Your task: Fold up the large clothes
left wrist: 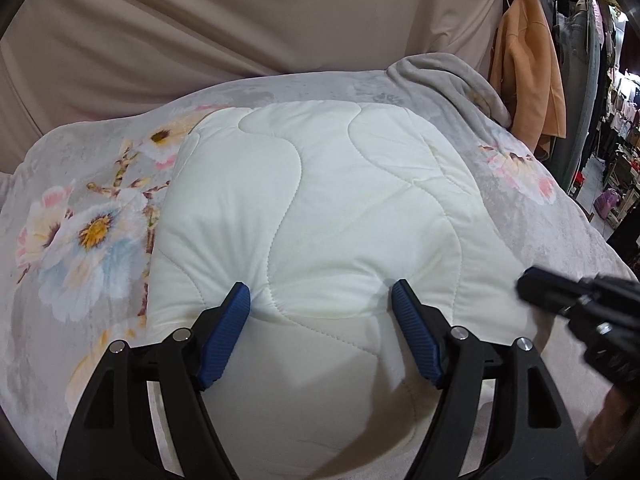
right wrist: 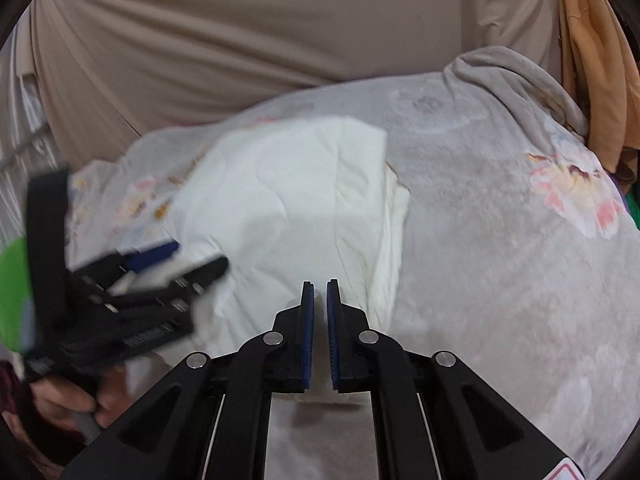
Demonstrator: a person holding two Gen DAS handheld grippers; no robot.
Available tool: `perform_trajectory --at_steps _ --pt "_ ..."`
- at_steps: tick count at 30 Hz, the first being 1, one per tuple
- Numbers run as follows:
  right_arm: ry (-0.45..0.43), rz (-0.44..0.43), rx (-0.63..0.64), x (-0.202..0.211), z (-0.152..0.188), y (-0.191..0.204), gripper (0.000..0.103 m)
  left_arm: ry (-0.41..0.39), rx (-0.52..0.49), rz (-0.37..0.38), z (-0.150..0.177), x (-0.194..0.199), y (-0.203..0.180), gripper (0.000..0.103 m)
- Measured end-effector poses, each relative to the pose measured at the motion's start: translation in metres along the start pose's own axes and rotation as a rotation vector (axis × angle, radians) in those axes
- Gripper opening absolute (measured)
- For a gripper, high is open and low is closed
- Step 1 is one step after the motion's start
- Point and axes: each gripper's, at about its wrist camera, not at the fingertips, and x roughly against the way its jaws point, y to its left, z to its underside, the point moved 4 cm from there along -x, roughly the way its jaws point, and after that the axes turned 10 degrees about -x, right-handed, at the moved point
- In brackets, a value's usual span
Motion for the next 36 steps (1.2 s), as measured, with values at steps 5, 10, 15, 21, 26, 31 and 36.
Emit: perform_trajectory --at_steps 5,10,15,21,26,31,36 --pt "0.037 0.019 -0.02 -0.032 0.016 -0.017 0.0 -0.021 0.014 0.027 0.001 0.016 0.002 0.07" --pt "0.043 -0.012 -0.054 -0.04 0.018 -0.025 0.0 -0.044 0.064 0.009 0.012 0.042 0.023 0.071" --pt "0.077 -0.098 -0.131 -0.024 0.004 -0.025 0.0 0.009 0.073 -0.037 0.031 0.03 0.035 0.071" --pt "-0.056 -0.161 -0.135 0.02 -0.068 0.005 0.007 0.003 0.093 -0.035 0.032 0.029 0.036 0.073" --pt "-0.07 -0.091 -0.124 -0.023 -0.12 0.02 0.007 0.008 0.094 -0.033 0.031 0.028 0.037 0.074" --pt "0.03 0.065 -0.131 -0.114 -0.12 0.005 0.003 -0.004 0.094 -0.012 0.031 0.029 0.037 0.078" --pt "0.062 0.076 -0.146 -0.152 -0.108 -0.009 0.002 -0.017 0.068 -0.003 0.027 0.025 0.032 0.085"
